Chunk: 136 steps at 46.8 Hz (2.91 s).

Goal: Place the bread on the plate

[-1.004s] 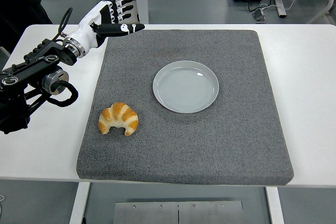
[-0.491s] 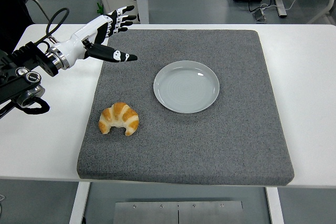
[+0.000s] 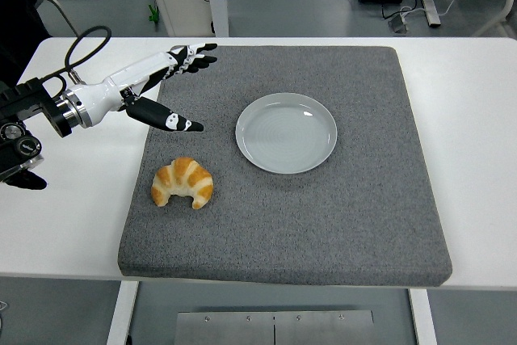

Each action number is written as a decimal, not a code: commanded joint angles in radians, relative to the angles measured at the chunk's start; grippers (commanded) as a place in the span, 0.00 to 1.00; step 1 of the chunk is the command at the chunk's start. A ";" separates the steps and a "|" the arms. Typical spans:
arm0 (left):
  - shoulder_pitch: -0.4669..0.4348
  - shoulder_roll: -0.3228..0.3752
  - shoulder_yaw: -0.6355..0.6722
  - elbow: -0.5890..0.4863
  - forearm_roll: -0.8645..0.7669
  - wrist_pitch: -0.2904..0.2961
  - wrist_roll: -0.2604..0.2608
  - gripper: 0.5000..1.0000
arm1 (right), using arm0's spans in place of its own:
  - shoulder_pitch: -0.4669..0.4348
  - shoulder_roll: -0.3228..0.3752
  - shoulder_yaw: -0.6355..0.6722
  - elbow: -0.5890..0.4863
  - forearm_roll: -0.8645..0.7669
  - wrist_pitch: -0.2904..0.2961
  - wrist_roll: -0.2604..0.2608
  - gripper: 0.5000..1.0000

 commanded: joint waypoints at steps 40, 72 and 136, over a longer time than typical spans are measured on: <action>0.002 0.088 0.133 -0.031 0.236 -0.049 0.000 0.92 | 0.000 0.000 0.000 0.000 0.001 -0.001 -0.001 1.00; 0.041 0.040 0.252 -0.030 0.345 0.167 0.002 0.88 | 0.000 0.000 0.000 0.000 0.000 0.001 0.001 1.00; 0.044 -0.033 0.275 0.039 0.349 0.190 -0.017 0.67 | 0.000 0.000 0.000 0.000 0.000 0.001 0.001 1.00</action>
